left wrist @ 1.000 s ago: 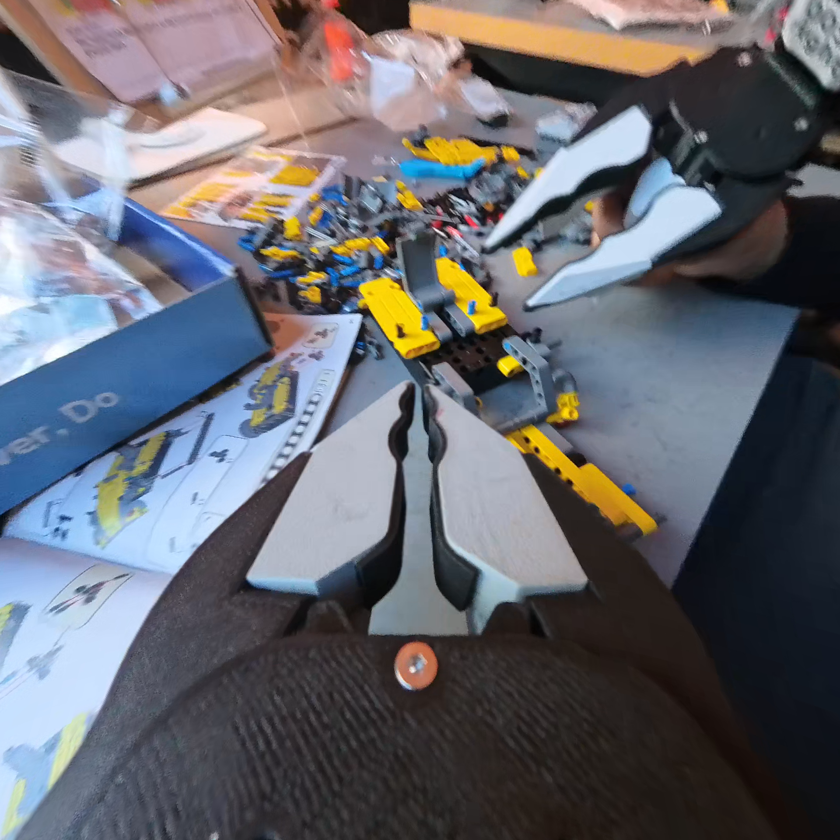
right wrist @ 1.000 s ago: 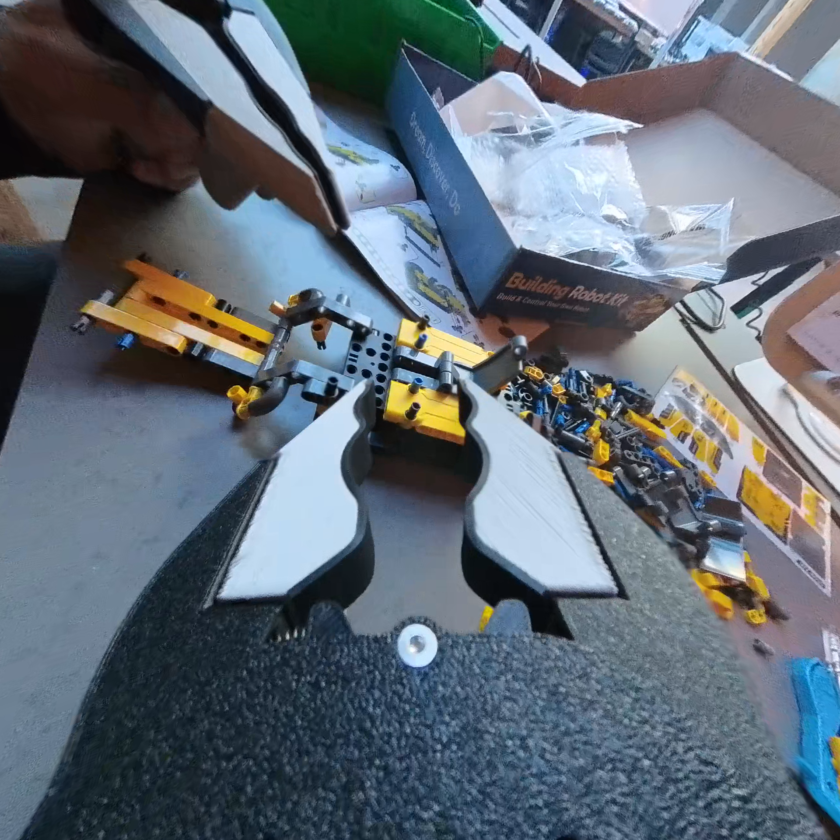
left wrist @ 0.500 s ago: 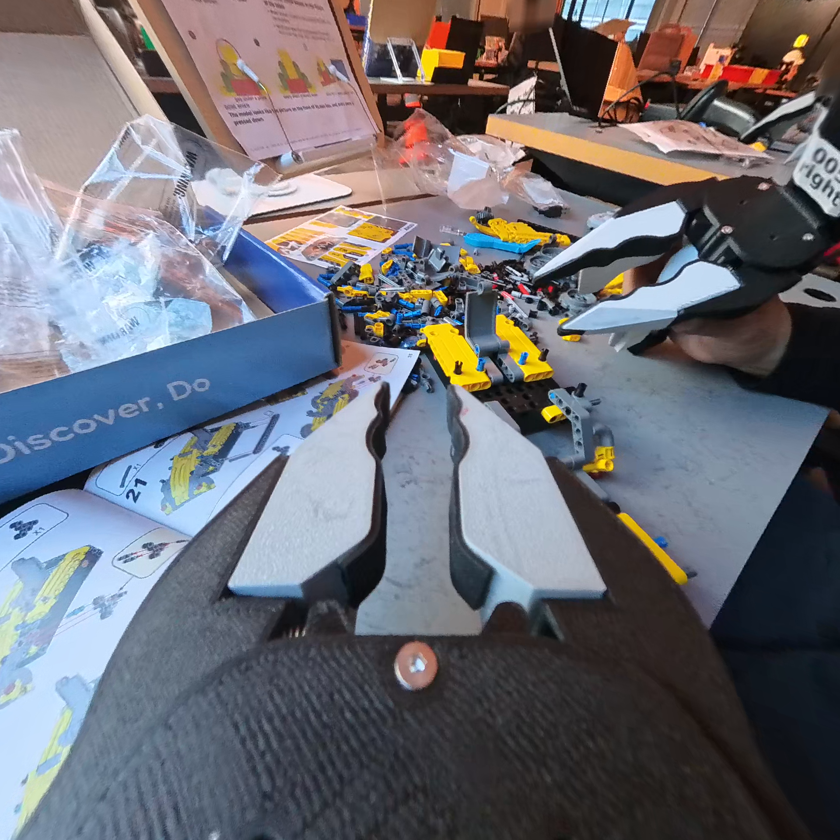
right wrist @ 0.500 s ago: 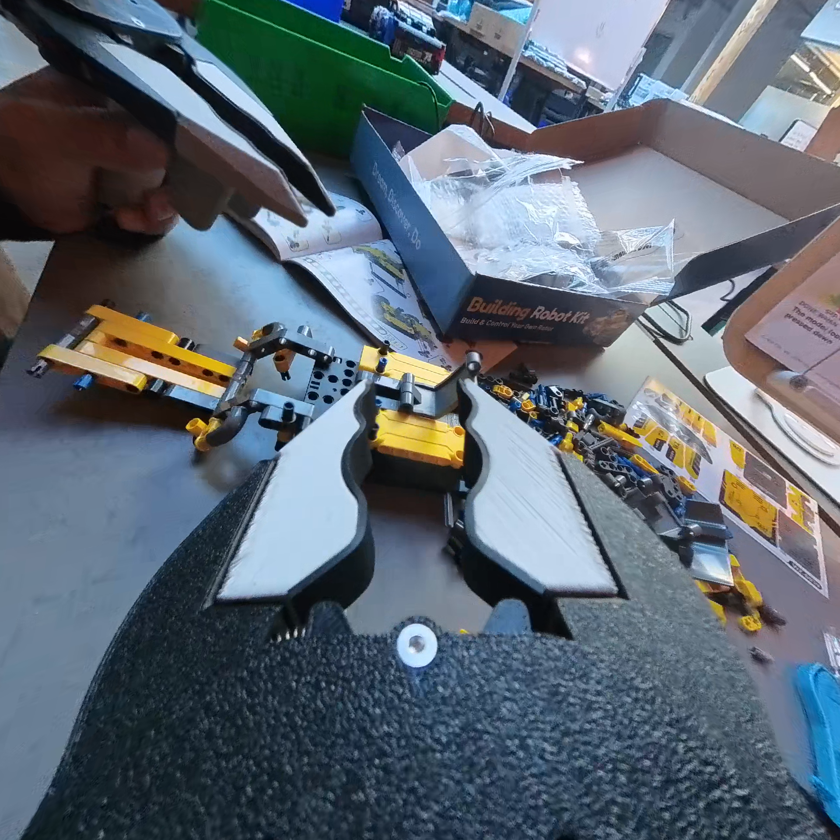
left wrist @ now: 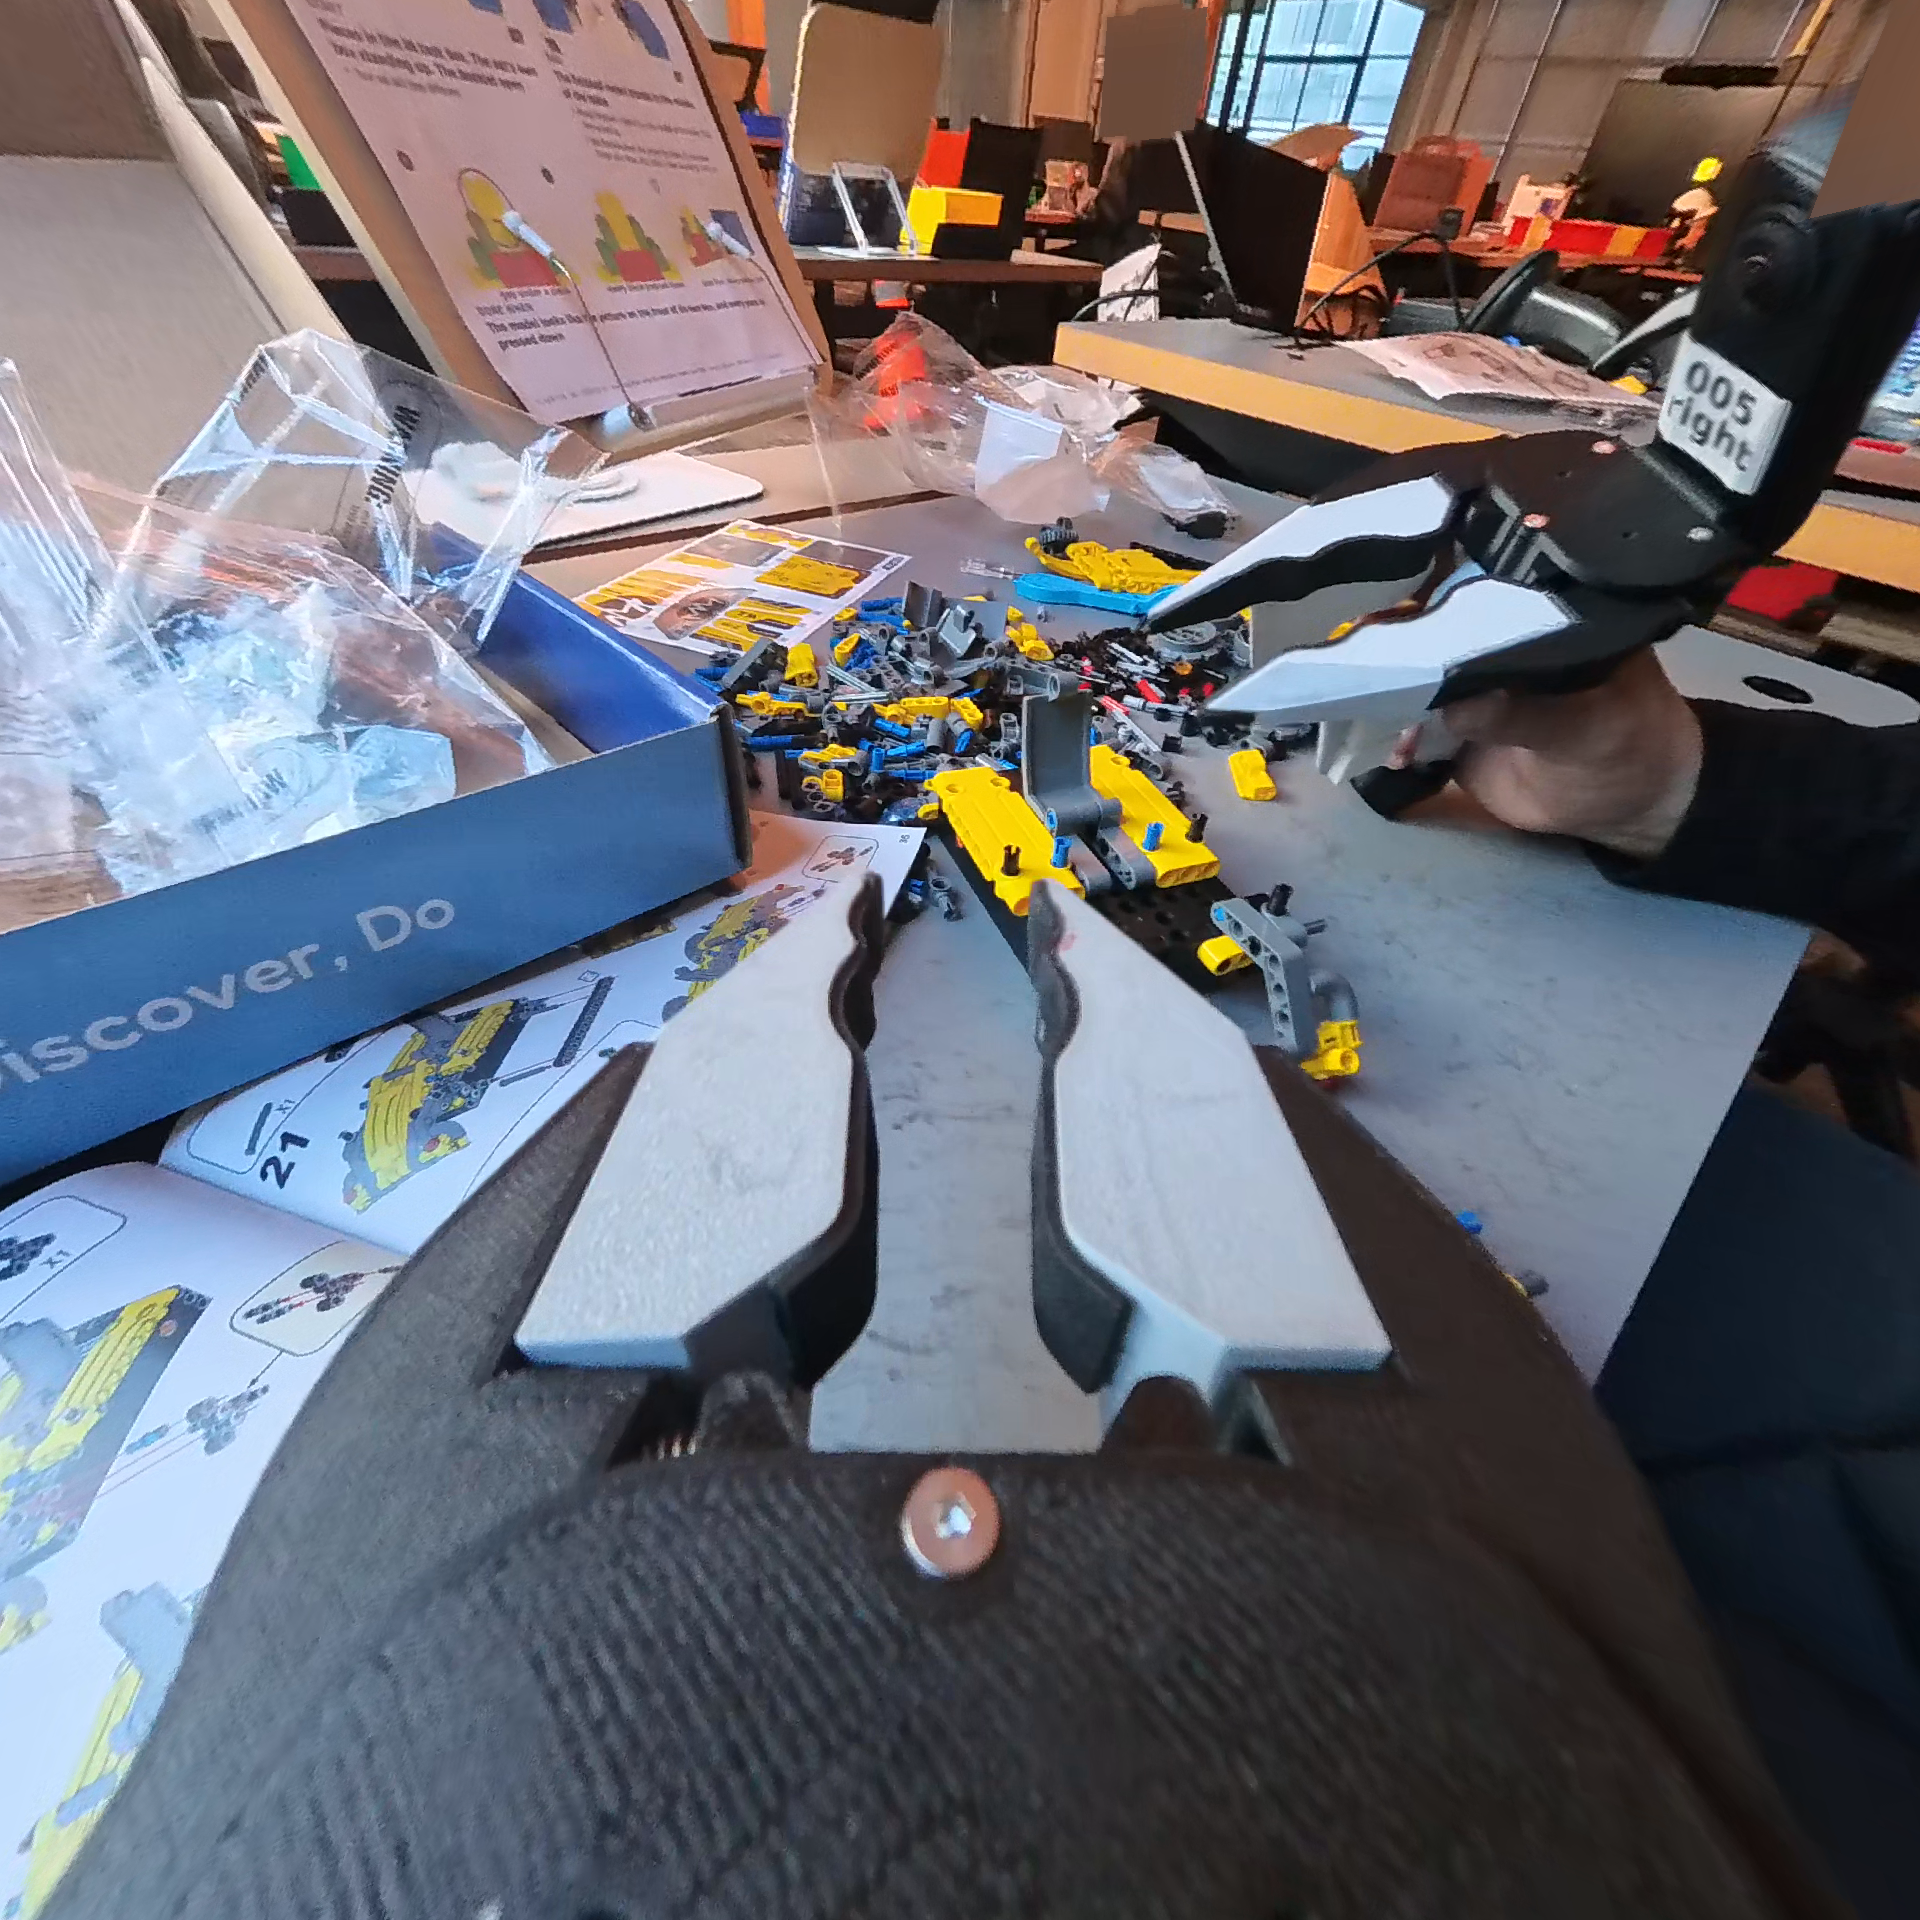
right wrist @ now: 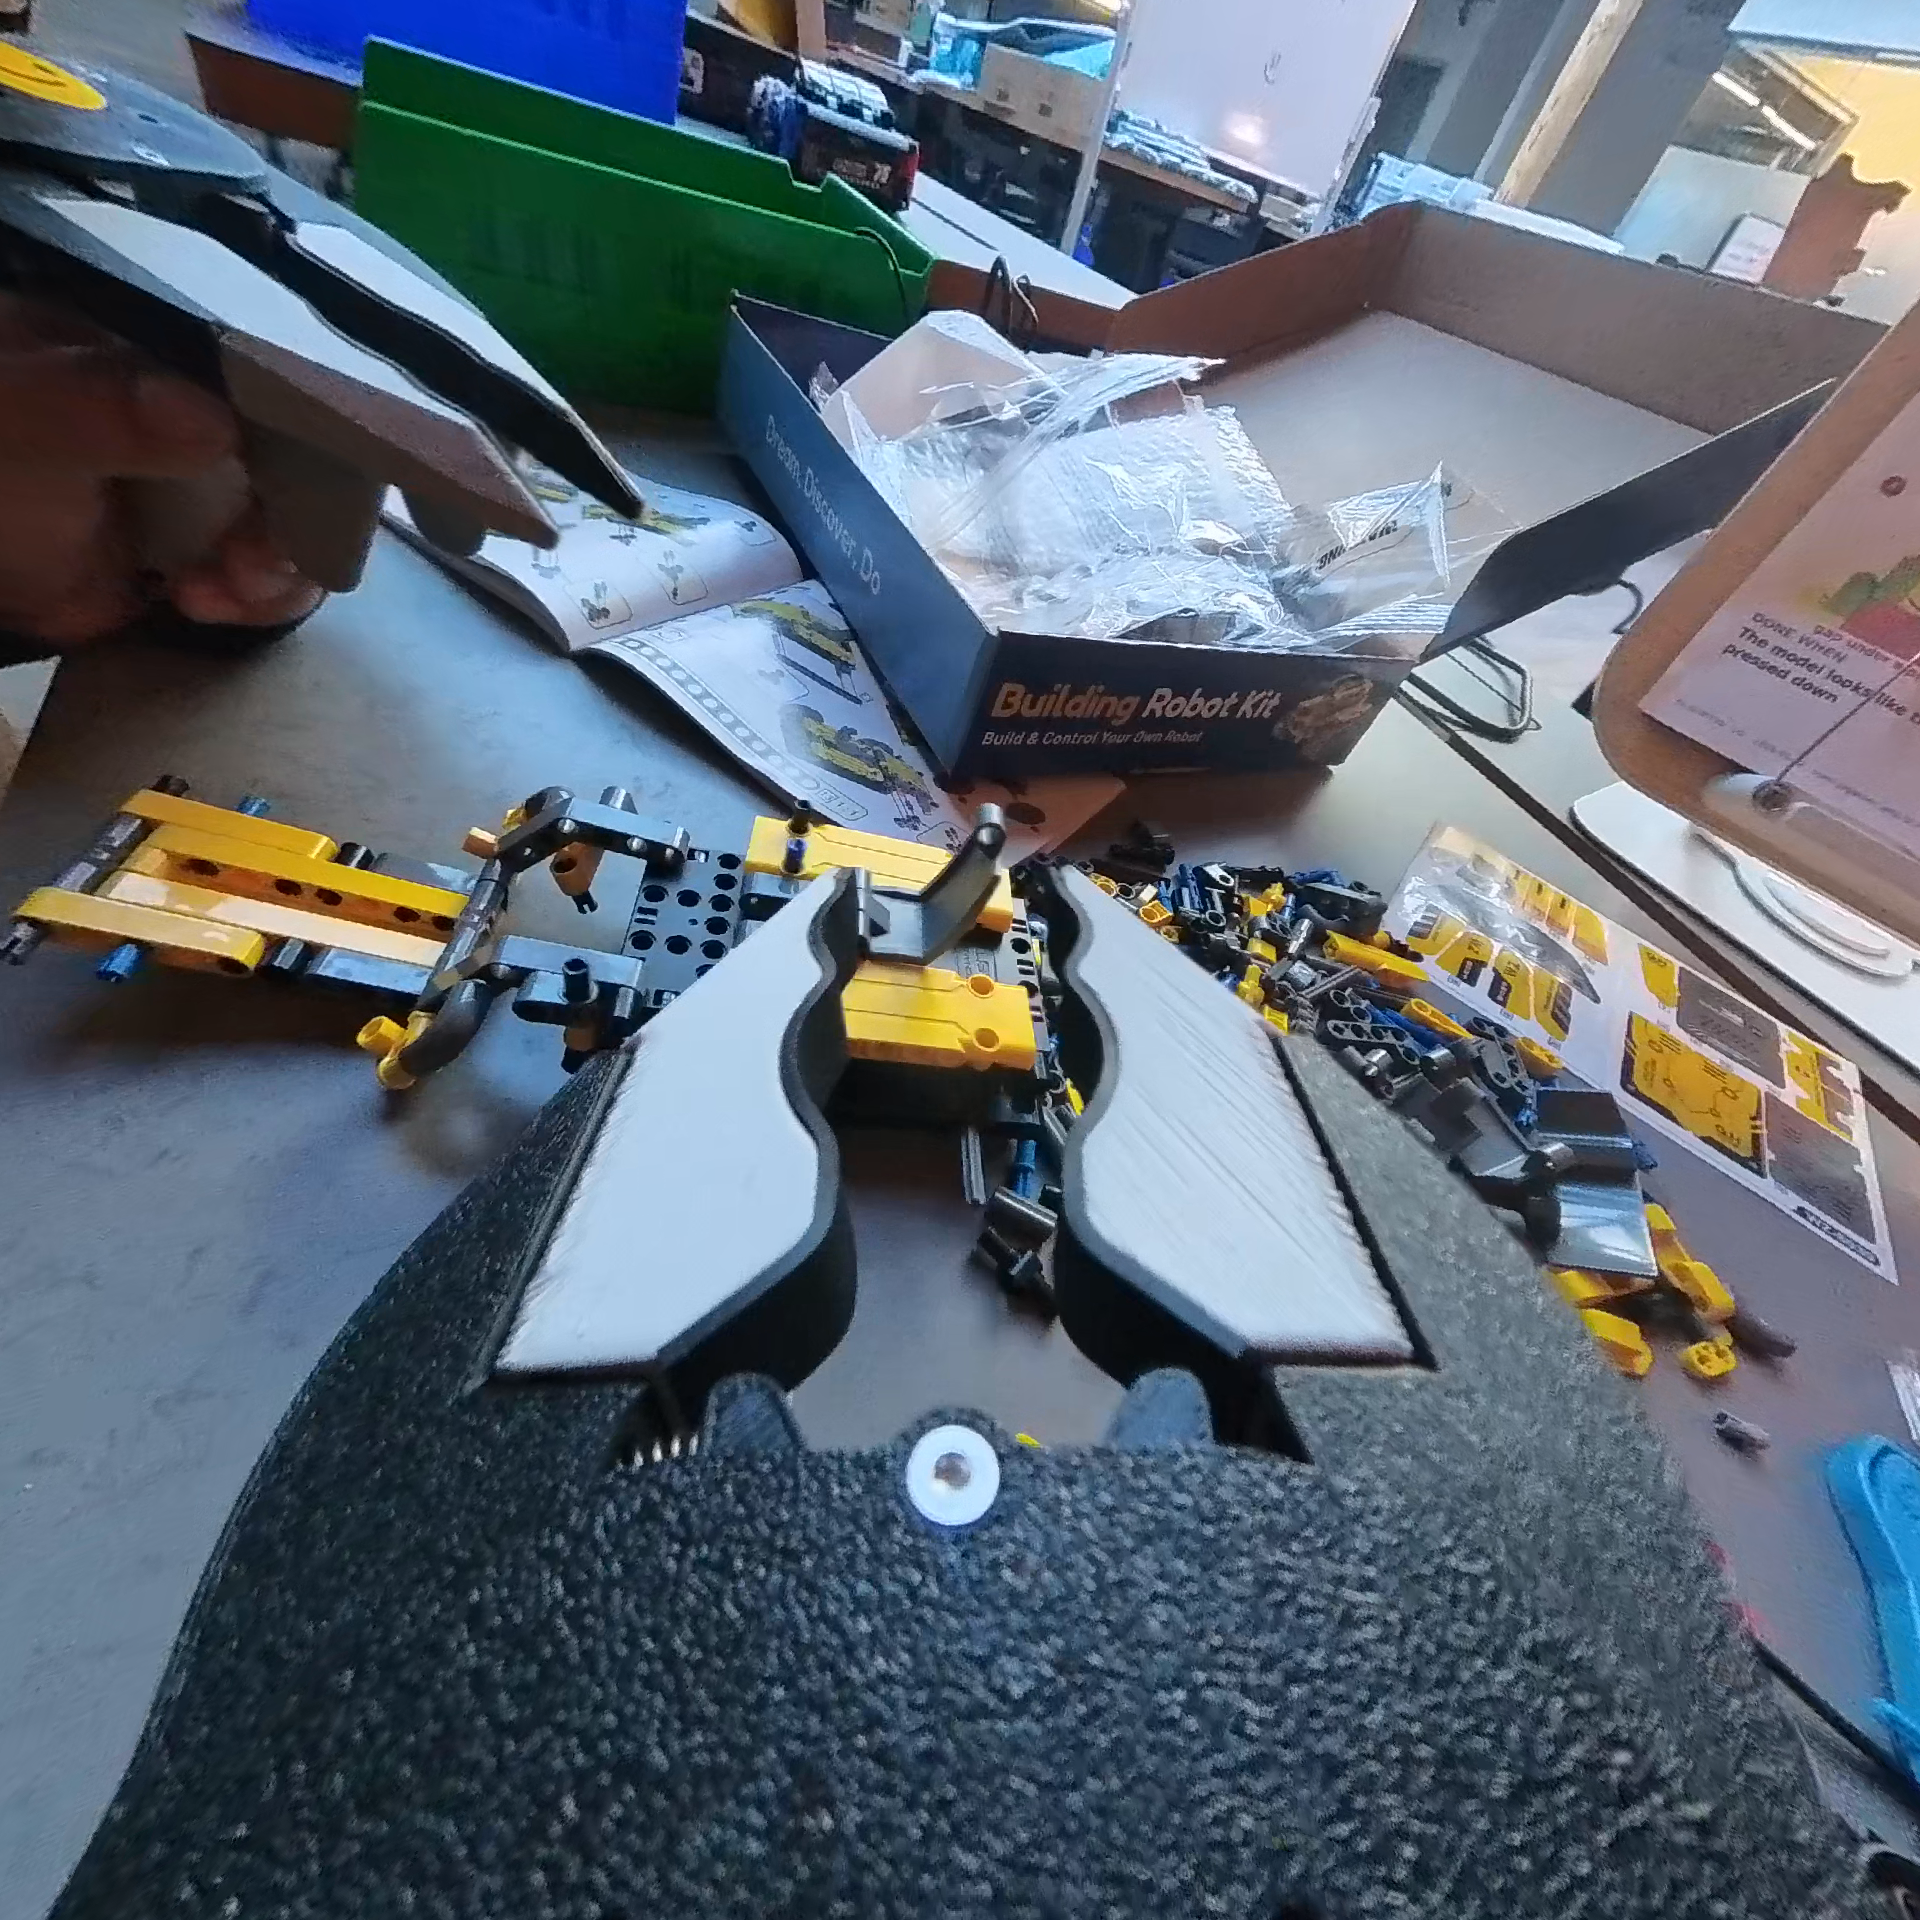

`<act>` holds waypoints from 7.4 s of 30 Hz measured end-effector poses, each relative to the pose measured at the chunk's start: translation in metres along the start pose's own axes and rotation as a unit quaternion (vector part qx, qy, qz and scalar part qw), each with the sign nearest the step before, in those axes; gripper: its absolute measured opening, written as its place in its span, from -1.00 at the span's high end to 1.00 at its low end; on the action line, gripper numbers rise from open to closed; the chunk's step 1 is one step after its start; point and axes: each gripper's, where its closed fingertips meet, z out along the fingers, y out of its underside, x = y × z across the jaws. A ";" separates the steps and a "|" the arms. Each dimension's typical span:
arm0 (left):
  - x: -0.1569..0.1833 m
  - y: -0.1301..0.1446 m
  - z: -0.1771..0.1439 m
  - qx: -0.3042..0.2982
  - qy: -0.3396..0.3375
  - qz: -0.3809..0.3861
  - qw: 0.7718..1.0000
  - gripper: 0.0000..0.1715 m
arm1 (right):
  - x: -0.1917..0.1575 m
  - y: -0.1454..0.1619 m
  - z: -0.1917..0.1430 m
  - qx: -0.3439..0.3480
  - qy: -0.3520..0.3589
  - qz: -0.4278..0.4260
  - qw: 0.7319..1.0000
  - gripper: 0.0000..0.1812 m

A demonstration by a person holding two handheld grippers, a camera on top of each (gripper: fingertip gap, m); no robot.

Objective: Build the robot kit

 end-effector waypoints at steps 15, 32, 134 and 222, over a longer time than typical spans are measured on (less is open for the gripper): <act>0.003 0.002 0.003 -0.006 -0.023 0.039 0.999 0.71 | -0.009 0.005 -0.005 -0.020 -0.039 0.052 0.998 0.53; 0.019 -0.001 0.000 0.012 -0.031 0.117 0.993 0.83 | -0.021 -0.036 -0.018 0.069 -0.052 0.047 0.995 0.53; -0.089 0.015 -0.039 -0.296 -0.018 0.066 0.953 0.32 | -0.047 -0.009 -0.010 -0.002 -0.093 0.026 0.995 0.51; 0.000 0.081 0.019 -0.318 0.032 0.040 0.947 1.00 | -0.072 0.007 -0.044 -0.163 -0.203 0.130 0.957 0.52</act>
